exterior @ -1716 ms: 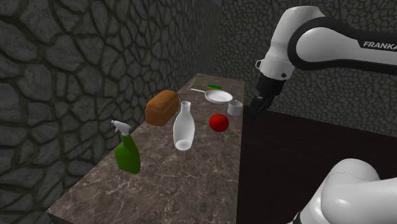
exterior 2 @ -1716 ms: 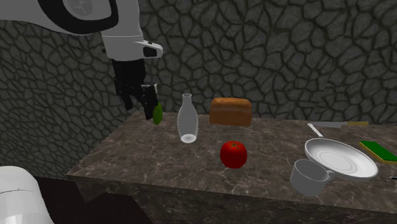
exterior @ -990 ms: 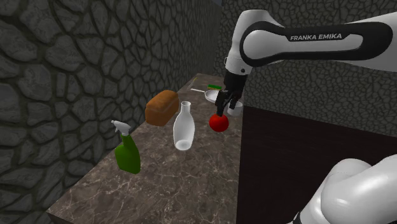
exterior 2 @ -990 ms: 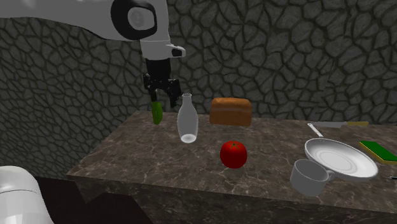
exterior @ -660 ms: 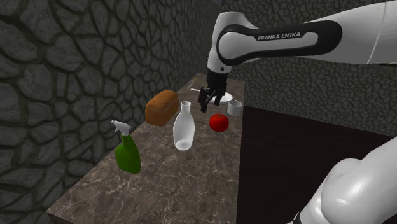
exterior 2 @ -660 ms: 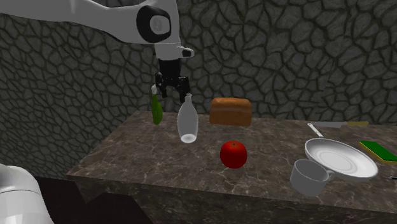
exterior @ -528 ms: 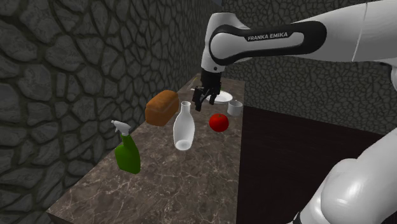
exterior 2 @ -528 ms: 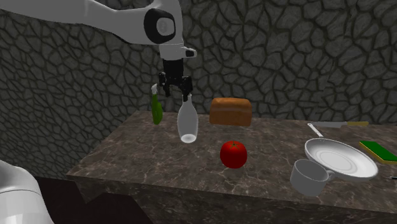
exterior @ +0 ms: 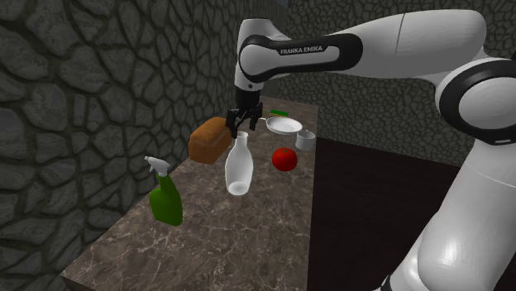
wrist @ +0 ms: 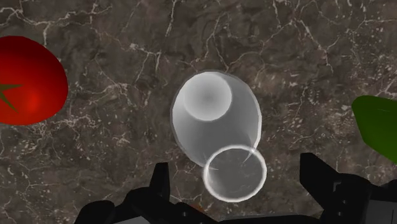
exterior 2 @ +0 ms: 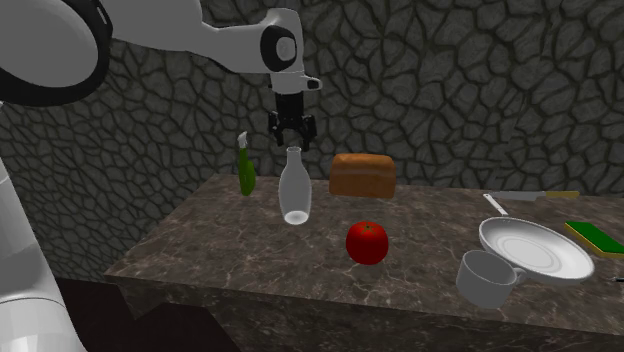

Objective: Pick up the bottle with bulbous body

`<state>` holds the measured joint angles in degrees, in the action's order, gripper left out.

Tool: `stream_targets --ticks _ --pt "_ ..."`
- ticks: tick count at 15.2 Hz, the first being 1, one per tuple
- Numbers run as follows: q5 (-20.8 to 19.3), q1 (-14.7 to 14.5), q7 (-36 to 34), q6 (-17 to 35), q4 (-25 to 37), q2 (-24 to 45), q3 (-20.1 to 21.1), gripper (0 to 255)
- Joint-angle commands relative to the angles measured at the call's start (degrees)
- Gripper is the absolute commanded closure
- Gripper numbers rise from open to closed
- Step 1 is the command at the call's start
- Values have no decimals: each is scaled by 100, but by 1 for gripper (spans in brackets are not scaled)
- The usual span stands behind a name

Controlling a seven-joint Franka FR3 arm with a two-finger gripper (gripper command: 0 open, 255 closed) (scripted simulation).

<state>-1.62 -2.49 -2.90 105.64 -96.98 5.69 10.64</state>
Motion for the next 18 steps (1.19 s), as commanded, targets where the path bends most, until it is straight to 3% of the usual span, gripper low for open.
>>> stream_targets --ticks 1,8,9,18 --pt "-14 -6 -13 119 -71 46 3 0" --pt "-25 -4 -23 539 -456 81 0 0" --pt "-25 -2 -20 546 -462 83 -2 255" --pt "-25 -4 -23 539 -456 81 0 255"
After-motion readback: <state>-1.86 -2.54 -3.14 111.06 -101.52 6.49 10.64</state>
